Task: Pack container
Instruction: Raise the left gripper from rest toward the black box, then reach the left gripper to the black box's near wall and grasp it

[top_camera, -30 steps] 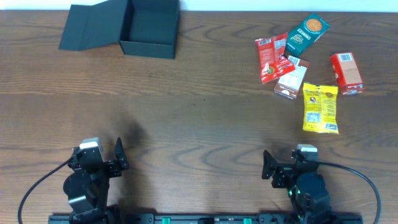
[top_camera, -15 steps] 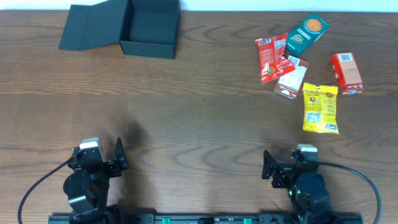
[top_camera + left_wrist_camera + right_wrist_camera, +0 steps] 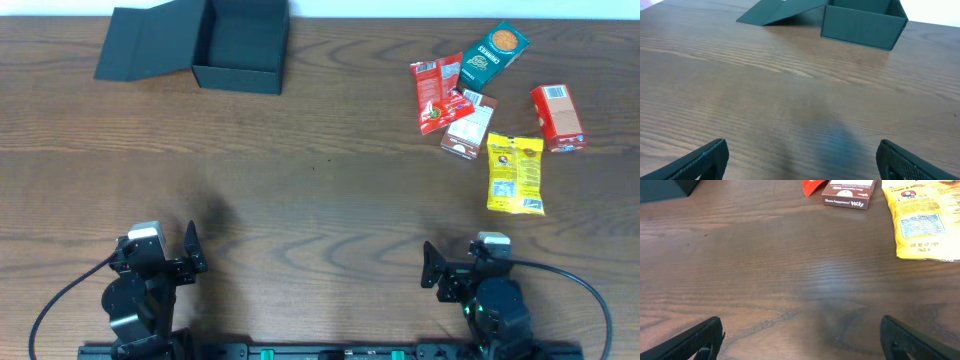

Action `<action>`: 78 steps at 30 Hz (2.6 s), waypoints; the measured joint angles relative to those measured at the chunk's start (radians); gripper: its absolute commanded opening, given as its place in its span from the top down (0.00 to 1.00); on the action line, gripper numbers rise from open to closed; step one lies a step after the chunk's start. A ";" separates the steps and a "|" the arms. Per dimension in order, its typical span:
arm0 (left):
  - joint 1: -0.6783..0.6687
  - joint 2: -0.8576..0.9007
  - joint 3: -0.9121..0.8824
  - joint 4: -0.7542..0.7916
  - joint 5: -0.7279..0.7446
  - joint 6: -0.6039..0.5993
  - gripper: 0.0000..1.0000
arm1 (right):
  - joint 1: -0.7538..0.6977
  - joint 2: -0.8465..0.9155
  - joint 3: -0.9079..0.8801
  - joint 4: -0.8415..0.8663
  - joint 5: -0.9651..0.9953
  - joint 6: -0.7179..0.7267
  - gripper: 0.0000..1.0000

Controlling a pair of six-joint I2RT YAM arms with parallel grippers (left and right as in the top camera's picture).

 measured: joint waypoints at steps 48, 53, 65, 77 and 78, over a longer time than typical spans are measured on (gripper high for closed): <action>-0.235 1.332 0.661 0.552 0.115 -0.736 0.04 | 0.000 -0.004 -0.002 0.000 -0.003 0.000 0.01; -0.255 1.639 1.032 0.261 0.114 -0.762 0.04 | 0.000 -0.004 -0.002 0.000 -0.004 0.000 0.01; -0.300 2.102 1.717 -0.153 0.056 -1.024 0.04 | 0.000 -0.004 -0.002 0.001 -0.004 0.000 0.01; -0.304 2.192 1.754 0.029 0.109 -0.986 0.04 | 0.000 -0.004 -0.002 0.001 -0.004 0.000 0.01; -0.305 2.192 1.754 0.029 0.109 -0.986 0.04 | 0.000 -0.004 -0.002 0.001 -0.004 0.000 0.01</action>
